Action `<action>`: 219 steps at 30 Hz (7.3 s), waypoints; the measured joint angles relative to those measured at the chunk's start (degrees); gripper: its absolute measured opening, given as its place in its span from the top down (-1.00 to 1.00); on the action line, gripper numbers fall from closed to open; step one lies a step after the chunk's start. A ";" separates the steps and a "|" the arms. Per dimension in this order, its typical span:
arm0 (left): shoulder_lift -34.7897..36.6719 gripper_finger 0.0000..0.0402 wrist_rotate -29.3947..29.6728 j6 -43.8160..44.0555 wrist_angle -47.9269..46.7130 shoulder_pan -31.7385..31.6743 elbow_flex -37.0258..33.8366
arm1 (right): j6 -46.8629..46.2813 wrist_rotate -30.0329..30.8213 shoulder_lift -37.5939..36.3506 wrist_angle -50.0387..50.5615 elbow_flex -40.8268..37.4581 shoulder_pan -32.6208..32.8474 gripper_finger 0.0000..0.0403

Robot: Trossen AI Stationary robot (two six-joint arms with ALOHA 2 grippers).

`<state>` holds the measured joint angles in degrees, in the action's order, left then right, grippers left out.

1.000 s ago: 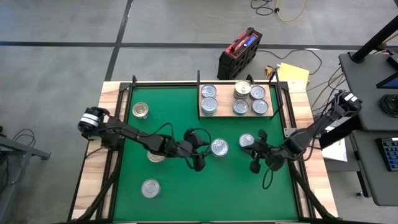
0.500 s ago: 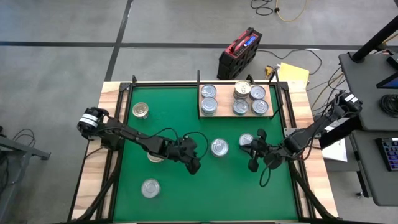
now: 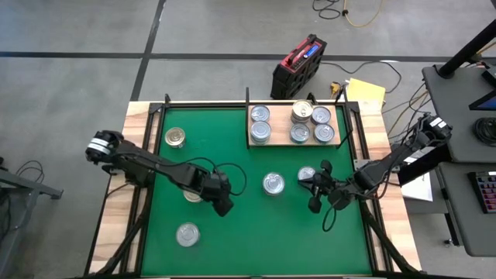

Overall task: Stack canned seafood by type on shelf
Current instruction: Stack the blue tuna can on top of the blue tuna can on the shelf

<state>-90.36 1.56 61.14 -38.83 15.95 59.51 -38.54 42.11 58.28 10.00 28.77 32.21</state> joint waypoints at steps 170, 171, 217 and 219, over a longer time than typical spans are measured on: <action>-11.63 0.99 30.98 -19.86 5.35 32.36 -0.62 | -4.45 -23.95 50.58 3.21 53.99 -11.08 0.94; -11.65 0.99 31.02 -19.46 5.35 32.56 -0.65 | -4.04 -24.36 51.09 2.51 53.99 -11.13 0.93; -11.92 0.99 35.36 -15.36 9.32 36.04 -2.49 | -4.94 -32.36 64.63 -22.84 53.96 -14.14 -0.69; -11.92 0.99 35.43 -15.36 9.34 36.04 -2.50 | -4.95 -33.04 64.63 -23.34 53.96 -14.14 -0.70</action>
<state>-102.28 36.99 45.78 -29.49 51.99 57.00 -43.50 9.07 122.91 -13.34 82.74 18.06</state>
